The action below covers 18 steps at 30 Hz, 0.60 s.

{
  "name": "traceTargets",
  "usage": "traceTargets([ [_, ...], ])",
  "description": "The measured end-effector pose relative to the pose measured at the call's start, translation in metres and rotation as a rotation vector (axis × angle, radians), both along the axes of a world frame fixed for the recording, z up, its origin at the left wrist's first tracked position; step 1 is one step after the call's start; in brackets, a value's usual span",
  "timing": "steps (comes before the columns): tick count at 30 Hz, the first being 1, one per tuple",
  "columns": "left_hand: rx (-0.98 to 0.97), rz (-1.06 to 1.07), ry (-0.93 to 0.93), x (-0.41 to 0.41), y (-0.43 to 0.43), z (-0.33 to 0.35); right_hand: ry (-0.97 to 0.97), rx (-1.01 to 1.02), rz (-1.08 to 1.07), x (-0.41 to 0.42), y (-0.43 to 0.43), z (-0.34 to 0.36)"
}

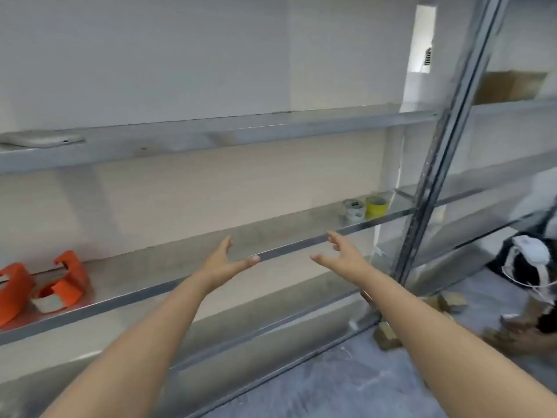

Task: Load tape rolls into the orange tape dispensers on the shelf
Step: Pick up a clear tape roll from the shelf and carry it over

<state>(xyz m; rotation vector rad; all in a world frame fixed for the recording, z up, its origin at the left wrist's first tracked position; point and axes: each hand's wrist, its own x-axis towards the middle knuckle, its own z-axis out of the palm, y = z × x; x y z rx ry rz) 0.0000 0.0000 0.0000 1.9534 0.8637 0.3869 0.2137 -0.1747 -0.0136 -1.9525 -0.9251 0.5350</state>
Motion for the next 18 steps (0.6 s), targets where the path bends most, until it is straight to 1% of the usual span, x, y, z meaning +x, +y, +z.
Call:
traceTargets([
  [2,-0.005,-0.062,-0.033,0.043,-0.003,-0.005,0.013,0.02,-0.069,0.025,-0.013,-0.001],
  [5,-0.013,-0.15,-0.008,0.11,-0.004,-0.014,0.021,-0.008,-0.129,0.07,-0.029,-0.009],
  [11,0.0,-0.279,-0.015,0.247,0.017,-0.024,0.033,-0.037,-0.235,0.173,-0.032,-0.012],
  [14,-0.007,-0.316,-0.019,0.304,0.025,-0.026,0.024,-0.067,-0.236,0.223,-0.024,-0.011],
  [18,-0.012,-0.325,0.029,0.364,0.038,-0.043,0.038,-0.088,-0.235,0.278,-0.006,-0.026],
])
